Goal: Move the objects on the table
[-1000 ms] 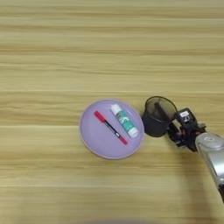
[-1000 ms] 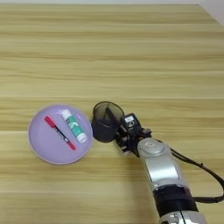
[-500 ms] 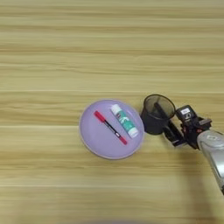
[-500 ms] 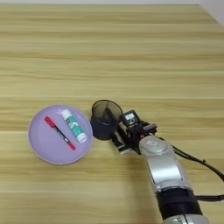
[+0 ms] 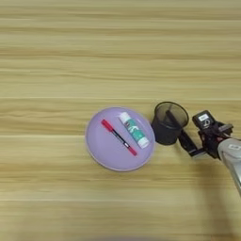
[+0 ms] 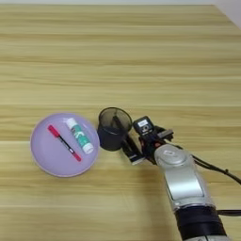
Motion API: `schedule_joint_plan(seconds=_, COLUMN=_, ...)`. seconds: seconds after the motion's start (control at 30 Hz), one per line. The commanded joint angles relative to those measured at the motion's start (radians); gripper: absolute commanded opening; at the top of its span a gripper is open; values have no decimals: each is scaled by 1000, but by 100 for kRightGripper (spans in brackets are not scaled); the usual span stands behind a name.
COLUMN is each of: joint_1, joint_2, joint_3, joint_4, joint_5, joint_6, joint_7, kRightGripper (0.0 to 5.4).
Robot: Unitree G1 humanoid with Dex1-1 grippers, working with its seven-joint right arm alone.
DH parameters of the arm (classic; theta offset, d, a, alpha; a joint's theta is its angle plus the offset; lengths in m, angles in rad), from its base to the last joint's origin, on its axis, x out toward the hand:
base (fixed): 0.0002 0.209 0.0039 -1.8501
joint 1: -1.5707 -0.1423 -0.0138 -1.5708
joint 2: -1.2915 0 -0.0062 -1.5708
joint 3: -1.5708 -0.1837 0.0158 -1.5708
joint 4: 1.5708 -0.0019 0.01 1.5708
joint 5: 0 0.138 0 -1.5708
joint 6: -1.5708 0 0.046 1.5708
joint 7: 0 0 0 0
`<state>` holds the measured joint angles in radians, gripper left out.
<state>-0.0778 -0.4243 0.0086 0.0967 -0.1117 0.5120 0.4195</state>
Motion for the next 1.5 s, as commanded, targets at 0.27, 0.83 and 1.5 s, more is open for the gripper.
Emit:
schedule_joint_plan(seconds=0.27, joint_1=4, joint_2=-54, joint_3=-47, joint_4=-180, joint_5=40, joint_6=11, joint_7=51, kRightGripper=535)
schedule_joint_plan(seconds=0.83, joint_1=-50, joint_2=24, joint_3=-151, joint_4=-242, joint_5=181, joint_6=71, joint_7=30, kRightGripper=535)
schedule_joint_plan(seconds=1.5, joint_1=-215, joint_2=103, joint_3=-288, joint_4=-78, joint_5=352, joint_6=207, joint_7=-53, kRightGripper=535)
